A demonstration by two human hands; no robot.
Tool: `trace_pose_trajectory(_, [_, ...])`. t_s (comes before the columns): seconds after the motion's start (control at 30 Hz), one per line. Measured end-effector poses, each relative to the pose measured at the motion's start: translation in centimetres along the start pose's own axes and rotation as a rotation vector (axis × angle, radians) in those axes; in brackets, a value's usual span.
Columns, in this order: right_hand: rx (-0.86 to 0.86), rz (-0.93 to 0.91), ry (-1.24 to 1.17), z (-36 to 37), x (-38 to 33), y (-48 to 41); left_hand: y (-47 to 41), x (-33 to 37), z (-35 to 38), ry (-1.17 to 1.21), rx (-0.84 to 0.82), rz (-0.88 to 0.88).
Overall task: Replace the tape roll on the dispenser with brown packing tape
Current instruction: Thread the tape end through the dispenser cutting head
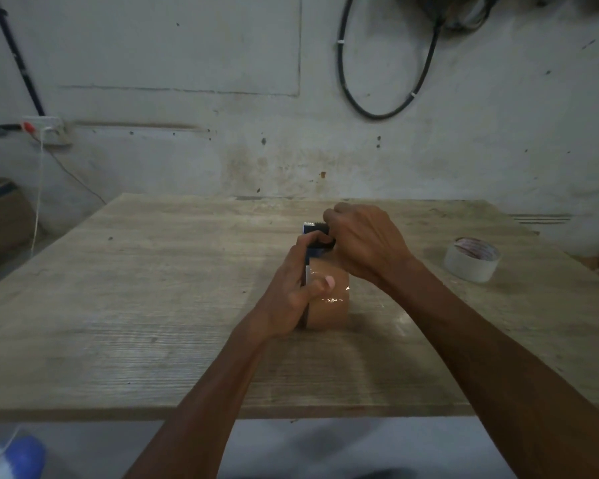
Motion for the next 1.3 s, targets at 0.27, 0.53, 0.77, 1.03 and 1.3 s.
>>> trace_pose_trajectory(0.27, [-0.044,0.108,-0.188,0.5,0.8,-0.9,-0.1,-0.9,-0.1,-0.083,-0.041,-0.009])
trace_pose_trajectory(0.53, [-0.006,0.154,-0.265,1.6,1.2,-1.3,-0.1,-0.2,-0.4,0.082,0.199,-0.077])
trace_pose_trajectory(0.77, [-0.061,0.125,-0.167,1.0,1.9,-1.4,-0.7,-0.4,0.2,0.130,0.151,-0.087])
trace_pose_trajectory(1.03, [-0.075,0.110,-0.040,1.1,1.7,-1.0,-1.4,-1.5,0.6,0.264,0.087,-0.111])
trace_pose_trajectory(1.3, [-0.051,0.077,-0.147,2.0,0.5,-0.6,-1.2,-2.4,-0.3,0.350,0.199,-0.141])
Point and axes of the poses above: each hand's wrist, its own y-axis away from the middle knuckle, its own z-axis out of the palm, x = y × z, the point moved 9 cm from there along -y, towards the middle knuckle, and after that the axes turned 13 degrees about z, right-handed, at the moved point
